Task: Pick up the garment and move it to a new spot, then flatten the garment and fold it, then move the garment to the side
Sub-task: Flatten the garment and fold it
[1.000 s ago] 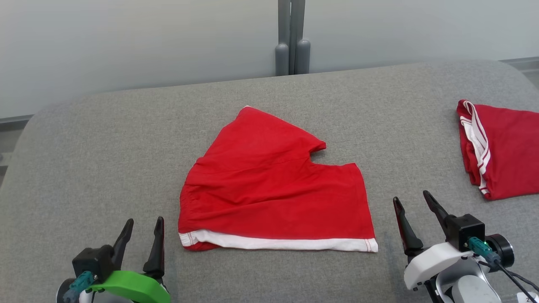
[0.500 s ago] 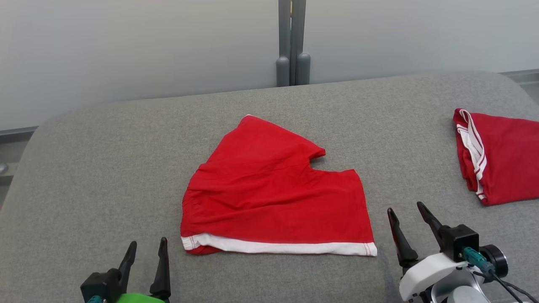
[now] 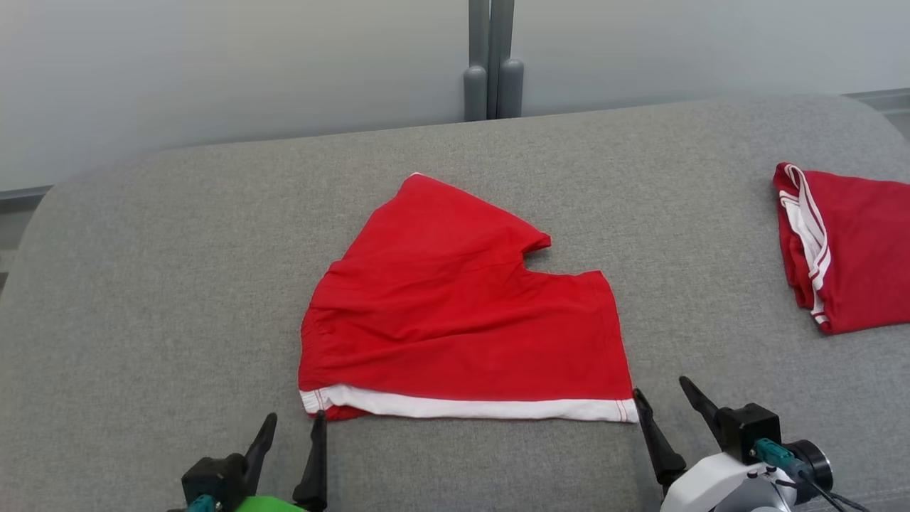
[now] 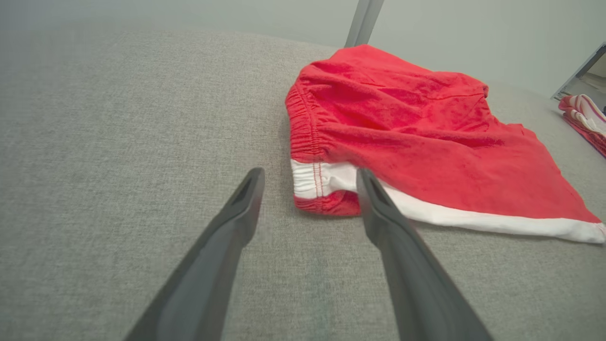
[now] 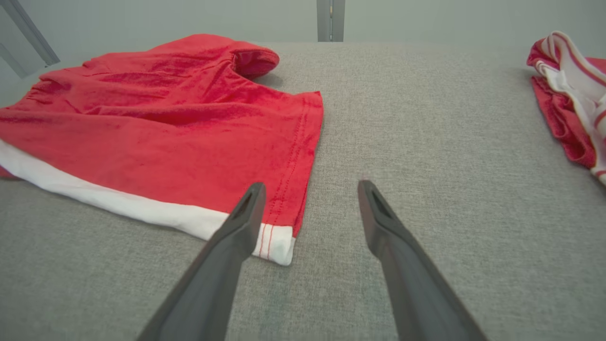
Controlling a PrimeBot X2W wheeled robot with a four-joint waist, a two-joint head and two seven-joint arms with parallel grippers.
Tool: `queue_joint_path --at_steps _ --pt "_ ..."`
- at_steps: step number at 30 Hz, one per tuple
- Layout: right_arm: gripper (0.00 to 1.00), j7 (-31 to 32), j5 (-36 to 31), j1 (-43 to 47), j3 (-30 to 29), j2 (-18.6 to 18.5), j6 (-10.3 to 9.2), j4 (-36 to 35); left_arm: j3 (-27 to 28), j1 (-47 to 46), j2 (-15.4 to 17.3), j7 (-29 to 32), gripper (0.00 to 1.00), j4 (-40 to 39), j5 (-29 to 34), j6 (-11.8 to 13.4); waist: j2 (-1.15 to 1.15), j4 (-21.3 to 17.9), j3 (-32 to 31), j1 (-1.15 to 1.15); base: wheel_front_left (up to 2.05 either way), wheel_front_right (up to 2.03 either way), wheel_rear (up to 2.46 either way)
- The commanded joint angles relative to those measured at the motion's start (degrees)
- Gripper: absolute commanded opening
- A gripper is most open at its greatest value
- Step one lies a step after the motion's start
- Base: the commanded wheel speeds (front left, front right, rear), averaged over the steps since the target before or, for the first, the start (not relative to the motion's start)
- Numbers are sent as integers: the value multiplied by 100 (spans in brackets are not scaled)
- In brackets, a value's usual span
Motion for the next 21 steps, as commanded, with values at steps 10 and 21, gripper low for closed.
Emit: queue_joint_path --at_steps 10,21 --pt "100 -17 330 -78 523 -160 -7 377 -315 -351 47 -15 100 137 -117 -14 0 64 315 0 0 0 0" --pt "96 -17 607 -174 898 -318 -7 479 -339 -377 78 -15 100 125 -182 -14 0 121 374 0 0 0 0"
